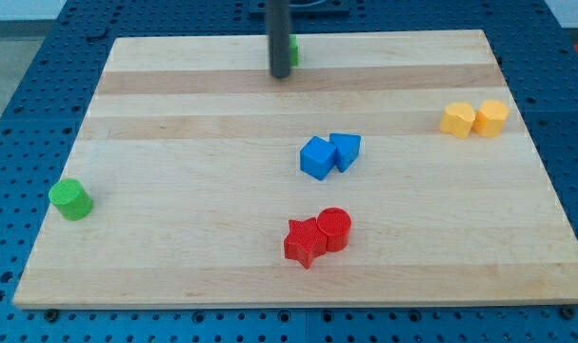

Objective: Nudge the green circle a bit right

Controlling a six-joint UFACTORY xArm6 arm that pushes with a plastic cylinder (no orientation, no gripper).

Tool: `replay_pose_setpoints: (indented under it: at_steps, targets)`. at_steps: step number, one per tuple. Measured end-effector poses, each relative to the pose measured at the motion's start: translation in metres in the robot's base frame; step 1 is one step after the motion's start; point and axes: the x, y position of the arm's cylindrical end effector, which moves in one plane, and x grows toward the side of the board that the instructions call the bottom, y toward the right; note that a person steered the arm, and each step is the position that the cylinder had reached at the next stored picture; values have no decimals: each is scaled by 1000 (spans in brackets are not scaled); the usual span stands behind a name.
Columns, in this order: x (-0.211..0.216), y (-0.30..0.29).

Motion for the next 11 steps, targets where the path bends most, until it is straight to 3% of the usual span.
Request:
replay_pose_setpoints:
  at_steps: [3, 4, 9, 11]
  targets:
    - [110, -223]
    - [119, -244]
    - [198, -245]
    - [280, -240]
